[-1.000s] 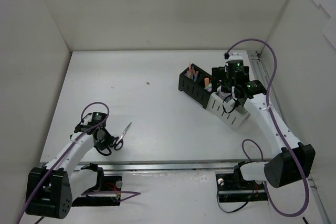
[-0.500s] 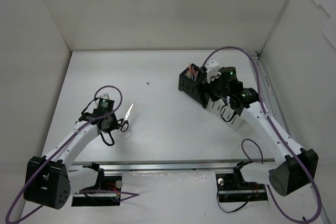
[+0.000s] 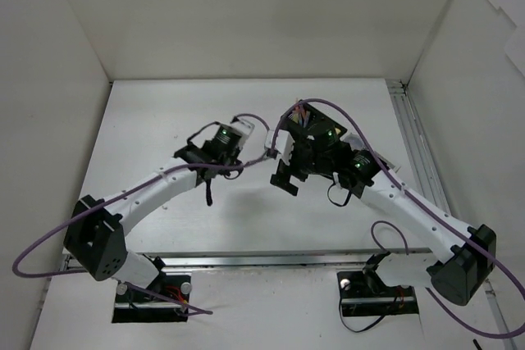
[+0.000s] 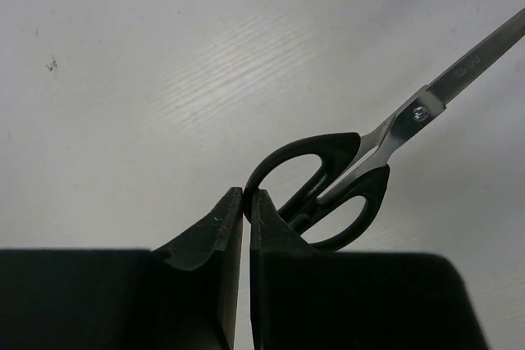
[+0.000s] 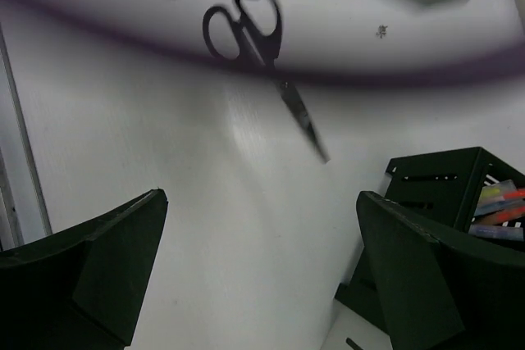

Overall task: Sort the stationery into containers
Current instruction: Place the scissors in the storage box.

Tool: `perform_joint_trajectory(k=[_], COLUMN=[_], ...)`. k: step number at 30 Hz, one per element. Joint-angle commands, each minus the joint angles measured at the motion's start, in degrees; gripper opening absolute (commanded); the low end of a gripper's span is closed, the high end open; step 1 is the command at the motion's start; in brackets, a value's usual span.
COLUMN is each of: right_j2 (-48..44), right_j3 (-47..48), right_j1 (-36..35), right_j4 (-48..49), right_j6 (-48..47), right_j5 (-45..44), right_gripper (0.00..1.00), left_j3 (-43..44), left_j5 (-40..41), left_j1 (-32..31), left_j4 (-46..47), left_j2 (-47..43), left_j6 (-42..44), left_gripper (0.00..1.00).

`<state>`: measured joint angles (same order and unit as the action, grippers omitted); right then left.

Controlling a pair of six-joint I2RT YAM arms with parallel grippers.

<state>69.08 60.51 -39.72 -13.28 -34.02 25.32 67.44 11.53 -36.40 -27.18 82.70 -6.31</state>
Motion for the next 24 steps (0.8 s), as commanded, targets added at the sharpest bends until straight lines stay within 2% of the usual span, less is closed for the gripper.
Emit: perform_joint_trajectory(k=[1,5,7,14,17,21,24], right_j2=[3.07,6.24,6.94,6.16,7.12,10.98,15.02], right_j3=[8.37,10.33,10.24,5.76,5.76,8.21,10.49], right_j1=[0.52,1.05,2.63,10.80,13.96,14.94,14.59], right_j4=[4.66,4.23,4.31,8.70,10.02,10.55,10.55], right_j6=[6.14,15.54,20.80,25.84,26.11,26.20,26.72], right_j5=[0.08,-6.48,-5.91,9.47,14.22,20.79,26.26], right_gripper=[0.98,0.98,0.98,0.98,0.98,0.98,0.98], left_j3=[-0.72,-2.66,-4.23,-10.04,-11.80,-14.00,-13.74], left_j5=[11.75,15.01,14.14,6.94,0.54,-7.36,-8.72], left_j1=[-6.82,-9.56,-11.05,-11.59,-12.19,-13.25,-14.39], left_j4=[2.82,9.76,11.96,18.48,19.62,21.11,21.12], left_j2=[0.01,-3.14,-4.90,-12.20,-15.53,-18.71,-19.85], left_j6=[9.20,11.48,12.89,17.82,19.40,22.47,24.32], left_gripper=[0.00,0.00,0.00,0.00,0.00,0.00,0.00])
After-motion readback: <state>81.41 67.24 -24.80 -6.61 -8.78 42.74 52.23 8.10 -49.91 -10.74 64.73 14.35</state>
